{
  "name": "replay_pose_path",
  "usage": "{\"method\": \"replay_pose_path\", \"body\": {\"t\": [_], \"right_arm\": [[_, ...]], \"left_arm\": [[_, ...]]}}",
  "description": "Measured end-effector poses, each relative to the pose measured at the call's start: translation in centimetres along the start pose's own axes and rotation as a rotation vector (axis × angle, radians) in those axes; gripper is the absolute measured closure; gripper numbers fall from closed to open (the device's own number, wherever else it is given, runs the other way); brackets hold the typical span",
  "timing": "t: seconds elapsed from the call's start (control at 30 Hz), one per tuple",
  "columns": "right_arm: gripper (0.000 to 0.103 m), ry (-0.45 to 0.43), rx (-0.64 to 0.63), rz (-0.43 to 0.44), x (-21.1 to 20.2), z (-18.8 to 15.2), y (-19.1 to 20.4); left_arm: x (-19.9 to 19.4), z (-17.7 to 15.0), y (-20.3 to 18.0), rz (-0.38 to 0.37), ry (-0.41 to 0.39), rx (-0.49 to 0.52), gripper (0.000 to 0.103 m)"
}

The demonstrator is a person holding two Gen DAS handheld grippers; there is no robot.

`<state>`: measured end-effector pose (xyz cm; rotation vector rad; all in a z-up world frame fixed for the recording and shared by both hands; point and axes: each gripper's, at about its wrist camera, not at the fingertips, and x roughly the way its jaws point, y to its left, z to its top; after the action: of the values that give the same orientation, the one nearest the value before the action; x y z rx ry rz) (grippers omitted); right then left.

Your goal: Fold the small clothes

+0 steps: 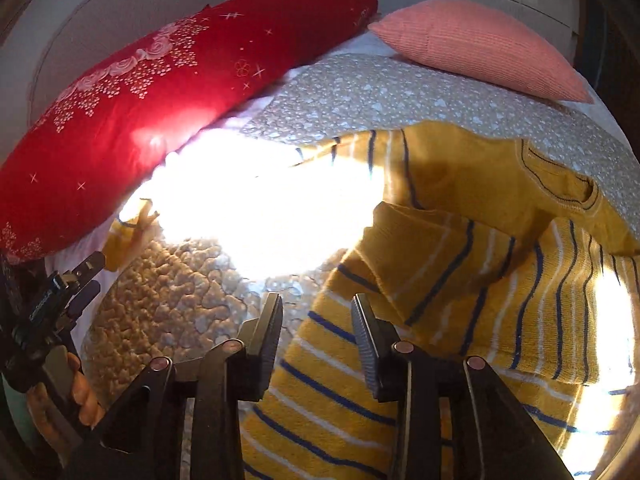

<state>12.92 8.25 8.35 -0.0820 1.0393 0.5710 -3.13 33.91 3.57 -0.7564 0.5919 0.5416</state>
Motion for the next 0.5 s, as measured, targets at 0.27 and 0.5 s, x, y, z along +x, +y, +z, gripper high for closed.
{"method": "replay_pose_path", "body": {"t": [0.27, 0.5], "right_arm": [[0.048, -0.002, -0.078, 0.168, 4.4, 1.6, 9.1], [0.036, 0.053, -0.024, 0.313, 9.3, 4.3, 15.8]], "left_arm": [[-1.8, 2.4, 7.5, 0.191, -0.111, -0.203, 0.024], [-2.2, 2.8, 10.5, 0.208, -0.119, -0.29, 0.024]]}}
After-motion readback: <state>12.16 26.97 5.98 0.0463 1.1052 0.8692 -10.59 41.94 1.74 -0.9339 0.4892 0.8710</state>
